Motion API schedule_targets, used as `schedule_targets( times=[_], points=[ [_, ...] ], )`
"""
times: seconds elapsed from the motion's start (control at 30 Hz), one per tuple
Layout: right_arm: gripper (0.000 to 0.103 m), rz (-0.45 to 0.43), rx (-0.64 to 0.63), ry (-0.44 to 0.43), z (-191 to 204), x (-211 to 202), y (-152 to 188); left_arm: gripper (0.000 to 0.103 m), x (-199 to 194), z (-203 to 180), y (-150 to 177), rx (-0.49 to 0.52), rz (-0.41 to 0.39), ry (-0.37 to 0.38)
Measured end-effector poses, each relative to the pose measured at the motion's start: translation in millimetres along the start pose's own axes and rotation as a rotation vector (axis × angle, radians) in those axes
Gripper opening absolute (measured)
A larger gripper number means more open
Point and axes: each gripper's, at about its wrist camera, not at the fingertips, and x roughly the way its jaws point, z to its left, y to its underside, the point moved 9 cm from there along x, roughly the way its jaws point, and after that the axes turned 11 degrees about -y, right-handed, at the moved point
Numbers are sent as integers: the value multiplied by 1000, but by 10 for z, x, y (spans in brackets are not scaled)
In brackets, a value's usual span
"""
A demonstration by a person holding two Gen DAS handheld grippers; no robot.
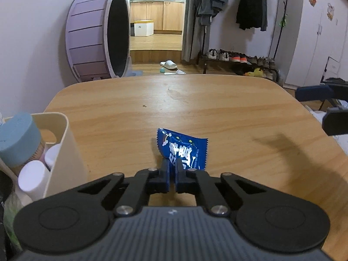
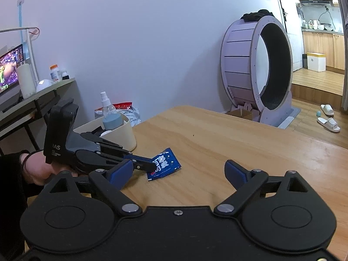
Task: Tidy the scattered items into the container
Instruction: 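Pinch the blue packet with the left tool and lift it, then carry the blue packet with the left tool over the cream basket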
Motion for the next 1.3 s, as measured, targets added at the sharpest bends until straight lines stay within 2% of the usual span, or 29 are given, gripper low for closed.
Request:
schedule_targets(
  times=[0.2, 0.4, 0.57, 0.73, 0.8, 0.87, 0.93, 1.03, 1.17, 1.3],
  points=[
    [91, -11, 22, -9, -27, -5, -2, 1, -140, -72, -39, -1, -51, 24],
    [91, -58, 144, -78, -137, 13, 29, 0, -446, -74, -117, -53, -116, 91],
    [91, -85, 246, -153, -164, 122, 109, 0, -741, -56, -207, -111, -173, 168],
    [90, -140, 366, -272, -123, 206, 123, 0, -1035, 6, -276, -177, -221, 235],
    [81, -158, 410, -326, -79, 248, 106, 0, -1140, 32, -291, -199, -235, 253],
    [58, -173, 446, -380, -22, 294, 83, 0, -1227, 59, -289, -216, -245, 262],
    [47, -179, 473, -423, 53, 353, 67, 0, -1288, 88, -259, -229, -247, 265],
    [22, -163, 468, -467, 228, 457, 62, 0, -1368, 173, -180, -256, -246, 252],
    [15, -131, 442, -475, 461, 567, 58, 0, -1526, 375, -43, -289, -249, 204],
    [13, -84, 388, -459, 718, 712, -37, 0, -1674, 655, 31, -295, -250, 108]
  ],
)
